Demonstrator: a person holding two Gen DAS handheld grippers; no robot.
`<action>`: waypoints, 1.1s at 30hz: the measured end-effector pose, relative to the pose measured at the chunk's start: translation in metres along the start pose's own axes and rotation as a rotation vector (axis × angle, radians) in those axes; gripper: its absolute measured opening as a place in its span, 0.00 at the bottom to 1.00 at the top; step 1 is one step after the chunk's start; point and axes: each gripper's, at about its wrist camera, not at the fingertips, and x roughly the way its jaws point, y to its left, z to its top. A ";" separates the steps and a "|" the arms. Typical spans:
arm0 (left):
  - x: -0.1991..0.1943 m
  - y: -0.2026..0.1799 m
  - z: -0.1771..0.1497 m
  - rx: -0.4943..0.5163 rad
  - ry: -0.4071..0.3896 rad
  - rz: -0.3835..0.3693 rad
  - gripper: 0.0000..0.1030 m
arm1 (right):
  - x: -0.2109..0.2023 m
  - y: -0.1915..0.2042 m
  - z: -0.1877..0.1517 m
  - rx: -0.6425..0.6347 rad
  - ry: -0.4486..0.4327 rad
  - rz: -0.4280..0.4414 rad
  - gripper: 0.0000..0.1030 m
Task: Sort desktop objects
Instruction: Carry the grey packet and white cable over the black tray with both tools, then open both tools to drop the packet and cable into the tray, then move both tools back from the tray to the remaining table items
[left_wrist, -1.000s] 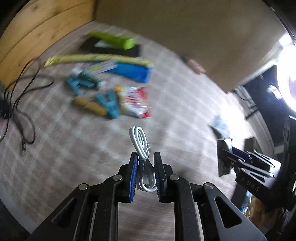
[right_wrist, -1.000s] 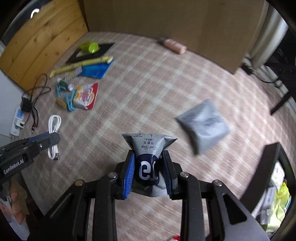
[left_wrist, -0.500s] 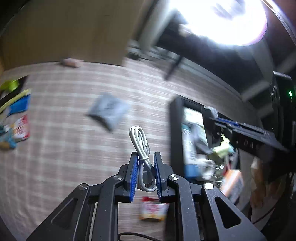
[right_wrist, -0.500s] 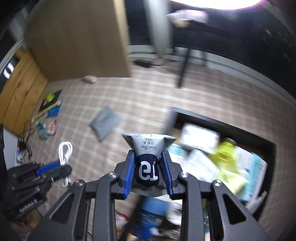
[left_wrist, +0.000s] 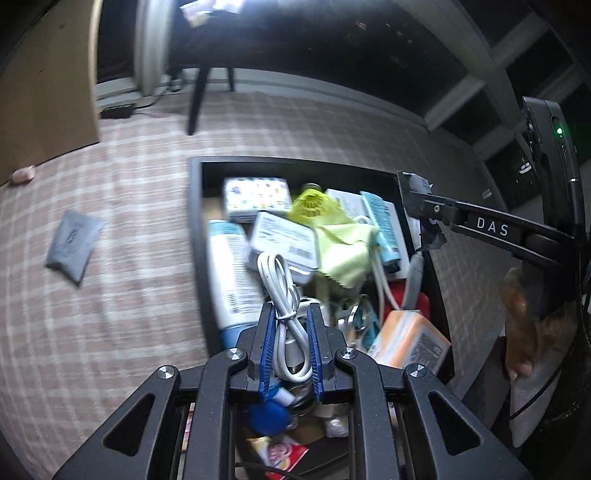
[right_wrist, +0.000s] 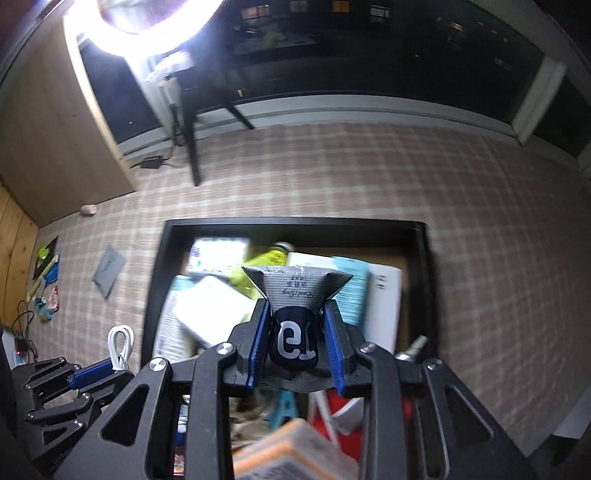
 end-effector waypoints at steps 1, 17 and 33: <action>0.002 -0.005 0.001 0.008 0.002 0.001 0.16 | 0.000 -0.004 -0.001 0.005 0.000 -0.005 0.28; 0.005 -0.026 0.006 0.056 -0.003 -0.021 0.54 | -0.005 -0.039 0.002 0.107 0.001 -0.045 0.55; -0.023 0.035 0.000 -0.056 -0.048 0.013 0.54 | 0.000 0.032 0.011 -0.013 0.008 0.040 0.55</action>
